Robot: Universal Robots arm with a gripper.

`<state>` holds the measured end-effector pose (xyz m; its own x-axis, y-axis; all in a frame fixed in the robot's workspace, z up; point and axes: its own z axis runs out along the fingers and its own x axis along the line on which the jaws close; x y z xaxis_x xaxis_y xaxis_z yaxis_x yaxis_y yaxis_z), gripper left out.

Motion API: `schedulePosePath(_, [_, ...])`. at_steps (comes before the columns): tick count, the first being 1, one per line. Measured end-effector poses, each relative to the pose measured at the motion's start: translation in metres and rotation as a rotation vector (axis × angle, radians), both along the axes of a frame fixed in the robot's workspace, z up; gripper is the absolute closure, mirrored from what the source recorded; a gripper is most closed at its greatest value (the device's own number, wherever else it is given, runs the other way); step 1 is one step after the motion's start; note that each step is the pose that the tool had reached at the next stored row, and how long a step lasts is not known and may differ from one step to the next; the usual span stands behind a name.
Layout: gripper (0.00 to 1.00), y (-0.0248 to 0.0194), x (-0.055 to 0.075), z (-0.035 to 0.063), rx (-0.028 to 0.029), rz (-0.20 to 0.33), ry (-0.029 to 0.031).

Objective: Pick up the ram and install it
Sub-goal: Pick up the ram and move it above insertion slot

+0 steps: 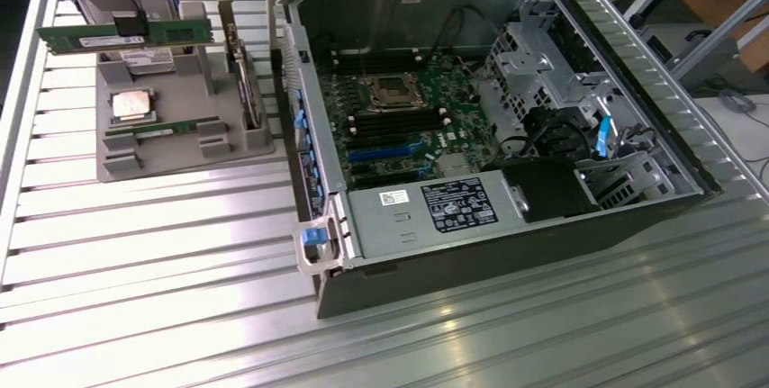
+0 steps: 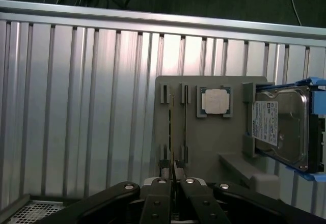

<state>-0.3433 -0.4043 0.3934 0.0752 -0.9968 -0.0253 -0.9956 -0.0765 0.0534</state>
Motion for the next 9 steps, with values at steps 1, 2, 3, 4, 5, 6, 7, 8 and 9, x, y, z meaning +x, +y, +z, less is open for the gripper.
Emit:
schedulePosePath(1, [0.87,0.0000,0.0017,0.0001,-0.0001,0.000,0.0008])
schedulePosePath(2, [0.87,0.0000,0.0032,0.0000,0.0000,0.000,0.0014])
schedulePosePath(3, [0.87,0.0000,0.0047,0.0000,0.0000,0.000,0.0021])
schedulePosePath(4, [0.87,0.0000,0.0054,0.0000,-0.0001,0.000,0.0023])
schedulePosePath(5, [0.87,0.0000,0.0059,0.0000,-0.0001,0.000,0.0025])
schedulePosePath(6, [0.87,0.0000,0.0066,0.0000,0.0000,0.000,0.0027])
schedulePosePath(7, [0.87,0.0000,0.0071,0.0000,0.0000,0.000,0.0029])
schedulePosePath(8, [0.87,0.0000,0.0074,0.0000,0.0000,0.000,0.0030])
schedulePosePath(9, [0.87,0.0000,0.0076,0.0000,0.0001,0.000,0.0032])
